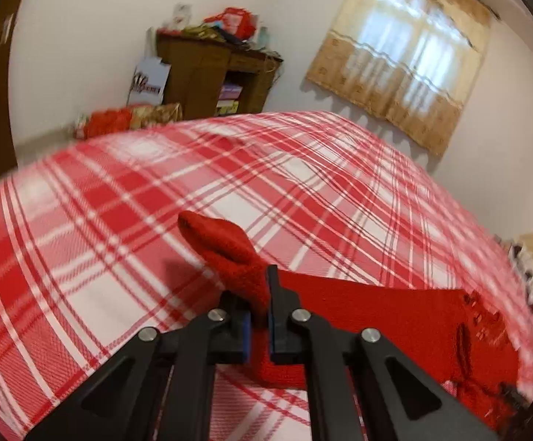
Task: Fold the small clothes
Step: 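Grasp the sleeve cuff with the left gripper and lift it, then carry the sleeve across the sweater body with the left gripper and release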
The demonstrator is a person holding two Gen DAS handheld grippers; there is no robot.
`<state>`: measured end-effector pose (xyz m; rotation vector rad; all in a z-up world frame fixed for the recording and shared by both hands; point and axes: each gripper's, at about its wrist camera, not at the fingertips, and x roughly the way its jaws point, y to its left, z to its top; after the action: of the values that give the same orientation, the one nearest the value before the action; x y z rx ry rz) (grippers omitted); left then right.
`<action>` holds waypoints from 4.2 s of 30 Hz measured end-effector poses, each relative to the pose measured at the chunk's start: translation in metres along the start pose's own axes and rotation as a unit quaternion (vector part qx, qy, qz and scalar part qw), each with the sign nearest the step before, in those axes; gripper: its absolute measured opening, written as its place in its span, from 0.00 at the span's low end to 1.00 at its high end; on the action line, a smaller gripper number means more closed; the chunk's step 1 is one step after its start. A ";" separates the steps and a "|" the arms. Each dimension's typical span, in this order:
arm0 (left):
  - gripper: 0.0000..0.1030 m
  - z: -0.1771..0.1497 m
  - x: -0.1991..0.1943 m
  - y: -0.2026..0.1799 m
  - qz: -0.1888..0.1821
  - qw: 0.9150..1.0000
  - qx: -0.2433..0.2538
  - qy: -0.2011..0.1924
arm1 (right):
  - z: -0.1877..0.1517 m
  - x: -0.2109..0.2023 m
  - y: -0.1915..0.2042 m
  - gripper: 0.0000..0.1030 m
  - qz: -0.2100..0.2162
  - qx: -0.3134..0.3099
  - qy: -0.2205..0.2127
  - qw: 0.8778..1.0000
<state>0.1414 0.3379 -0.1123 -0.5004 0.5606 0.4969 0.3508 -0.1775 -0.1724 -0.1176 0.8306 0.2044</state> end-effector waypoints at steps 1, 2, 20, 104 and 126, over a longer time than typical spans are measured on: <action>0.06 0.001 -0.001 -0.006 -0.002 1.000 0.009 0.000 | 0.000 0.000 0.000 0.79 0.000 0.000 0.000 1.000; 0.06 0.002 -0.003 -0.011 -0.005 1.000 0.014 -0.001 | 0.000 0.000 0.000 0.79 0.000 0.000 0.000 1.000; 0.05 -0.003 -0.015 -0.076 -0.038 0.996 0.085 0.012 | -0.001 -0.001 -0.001 0.80 0.003 0.001 -0.002 1.000; 0.05 -0.004 -0.092 -0.388 -0.252 0.948 0.192 -0.013 | -0.025 -0.104 -0.090 0.82 0.028 0.063 -0.075 0.995; 0.11 -0.148 -0.026 -0.471 -0.226 0.932 0.280 0.048 | -0.051 -0.079 -0.145 0.82 -0.002 0.208 -0.089 0.974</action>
<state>0.3323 -0.1151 -0.0622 -0.0938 0.6279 -0.1361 0.2952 -0.3389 -0.1440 0.2900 0.6796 0.0334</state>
